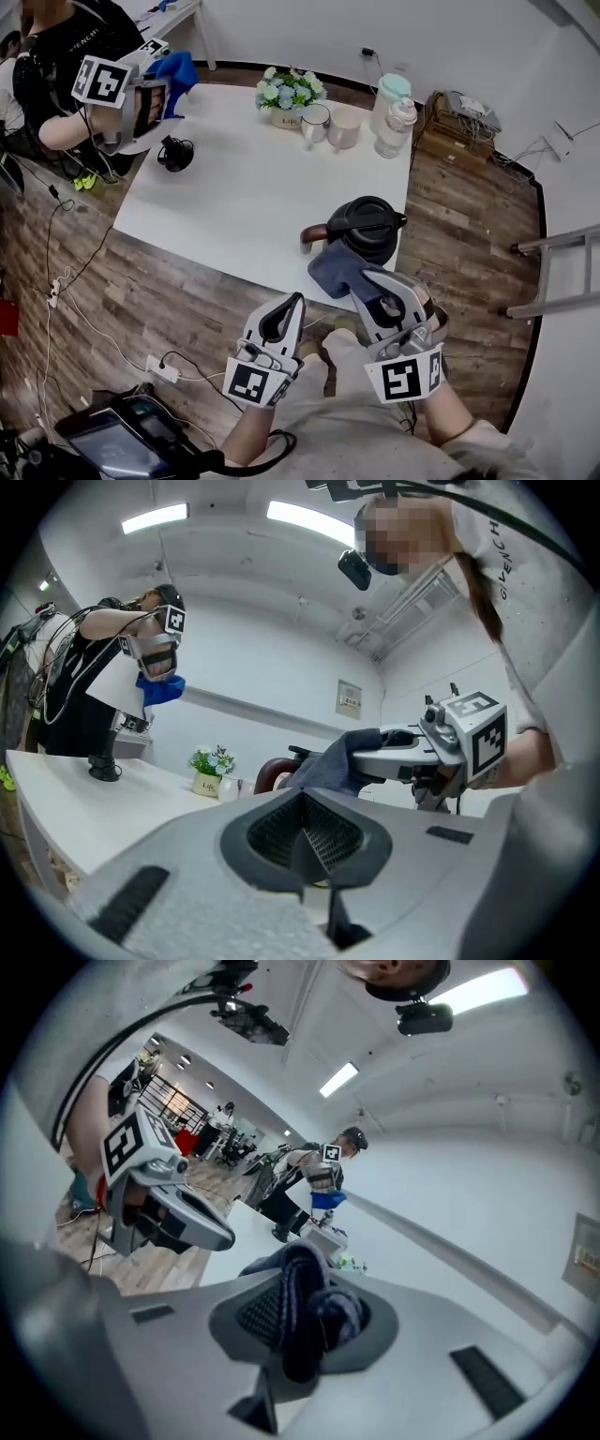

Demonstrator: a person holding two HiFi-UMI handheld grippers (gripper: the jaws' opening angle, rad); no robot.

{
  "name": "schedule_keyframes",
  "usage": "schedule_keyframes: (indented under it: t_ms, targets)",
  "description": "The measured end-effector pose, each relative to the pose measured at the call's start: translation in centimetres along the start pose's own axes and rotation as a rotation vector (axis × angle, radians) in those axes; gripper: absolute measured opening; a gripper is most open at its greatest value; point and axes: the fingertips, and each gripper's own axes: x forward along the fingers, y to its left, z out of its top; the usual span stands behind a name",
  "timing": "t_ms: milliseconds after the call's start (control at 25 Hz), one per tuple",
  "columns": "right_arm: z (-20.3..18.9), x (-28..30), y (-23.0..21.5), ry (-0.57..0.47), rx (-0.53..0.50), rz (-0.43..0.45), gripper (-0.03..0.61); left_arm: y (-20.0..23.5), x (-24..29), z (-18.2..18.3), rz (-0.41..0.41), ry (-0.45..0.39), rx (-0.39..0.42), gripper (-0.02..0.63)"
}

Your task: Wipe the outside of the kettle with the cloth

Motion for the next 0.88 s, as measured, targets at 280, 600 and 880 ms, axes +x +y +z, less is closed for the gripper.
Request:
schedule_keyframes:
  t_ms: [280,600,880]
  targets:
    - [-5.1,-0.8,1.4,0.056,0.179,-0.066,0.063,-1.4,0.0,-1.3,-0.031,0.043,0.003,0.008]
    - [-10.9,0.0,3.9,0.161,0.241,-0.027,0.063,-1.7,-0.1,-2.7,-0.040,0.095,0.002,0.008]
    - [-14.9,0.5,6.2,0.272,0.292,0.054,0.063,-1.3,0.0,-3.6,-0.028,0.112,-0.006,0.008]
